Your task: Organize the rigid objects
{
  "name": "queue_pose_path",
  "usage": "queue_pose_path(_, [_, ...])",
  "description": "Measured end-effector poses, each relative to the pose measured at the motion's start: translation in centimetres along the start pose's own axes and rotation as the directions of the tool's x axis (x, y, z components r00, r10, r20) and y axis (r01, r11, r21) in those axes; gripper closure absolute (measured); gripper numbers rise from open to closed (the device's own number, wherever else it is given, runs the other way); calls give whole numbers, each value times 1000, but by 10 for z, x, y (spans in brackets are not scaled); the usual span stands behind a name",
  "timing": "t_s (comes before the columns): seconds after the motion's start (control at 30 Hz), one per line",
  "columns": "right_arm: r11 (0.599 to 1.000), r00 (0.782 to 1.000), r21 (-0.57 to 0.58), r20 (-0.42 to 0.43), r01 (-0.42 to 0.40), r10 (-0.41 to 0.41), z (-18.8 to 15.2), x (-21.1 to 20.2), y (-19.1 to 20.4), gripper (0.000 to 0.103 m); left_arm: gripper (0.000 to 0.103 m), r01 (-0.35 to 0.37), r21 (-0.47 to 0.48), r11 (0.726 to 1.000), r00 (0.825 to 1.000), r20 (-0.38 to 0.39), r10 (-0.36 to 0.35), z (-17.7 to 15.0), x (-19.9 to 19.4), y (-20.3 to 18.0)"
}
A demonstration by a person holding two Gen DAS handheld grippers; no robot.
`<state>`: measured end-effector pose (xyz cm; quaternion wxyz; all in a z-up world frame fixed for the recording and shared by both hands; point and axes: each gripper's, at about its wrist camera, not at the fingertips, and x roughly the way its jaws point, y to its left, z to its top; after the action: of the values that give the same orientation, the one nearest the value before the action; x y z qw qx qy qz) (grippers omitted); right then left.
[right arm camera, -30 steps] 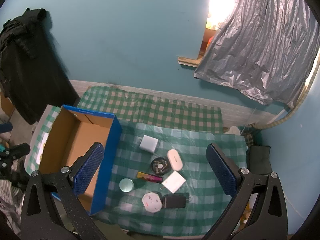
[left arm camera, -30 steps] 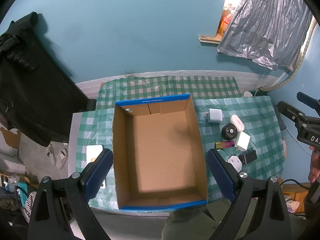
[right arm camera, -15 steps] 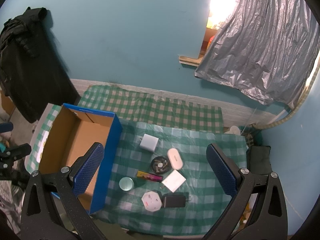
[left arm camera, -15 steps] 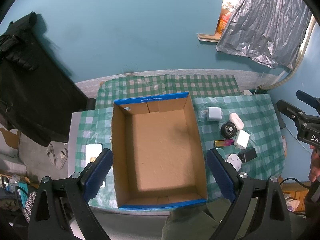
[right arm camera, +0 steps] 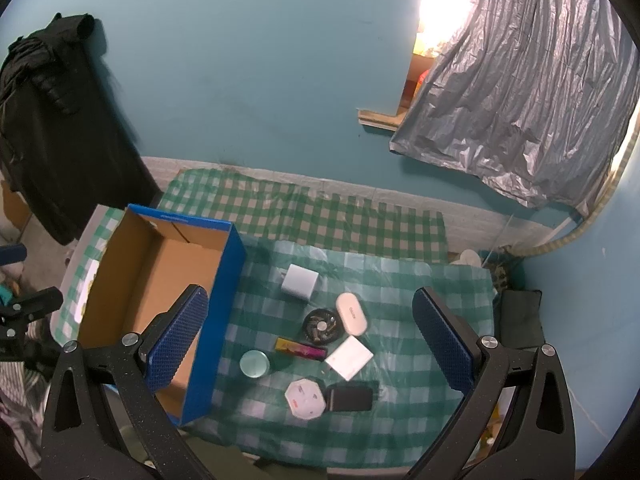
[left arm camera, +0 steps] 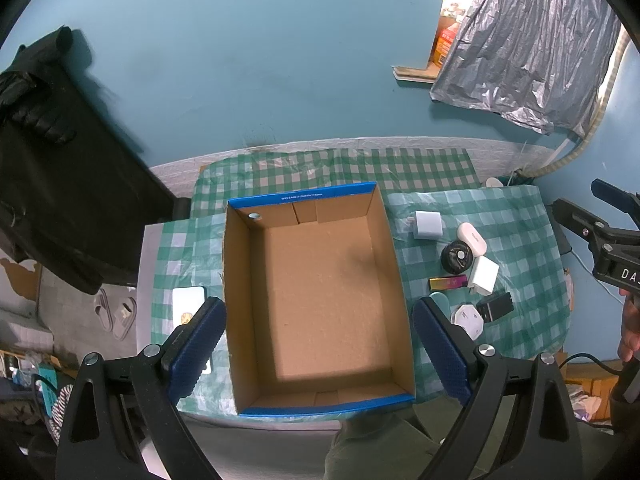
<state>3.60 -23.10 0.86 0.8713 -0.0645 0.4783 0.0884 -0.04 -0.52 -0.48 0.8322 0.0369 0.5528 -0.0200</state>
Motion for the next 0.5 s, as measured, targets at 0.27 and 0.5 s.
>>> queue_pose_path(0.27, [1000, 1000, 0, -1, -3, 3, 2, 0, -4, 1, 8, -1, 0, 1000, 1000, 0, 1, 0, 0, 0])
queue_pose_path(0.5, [1000, 1000, 0, -3, -4, 4, 2, 0, -4, 1, 8, -1, 0, 1000, 1000, 0, 1, 0, 0, 0])
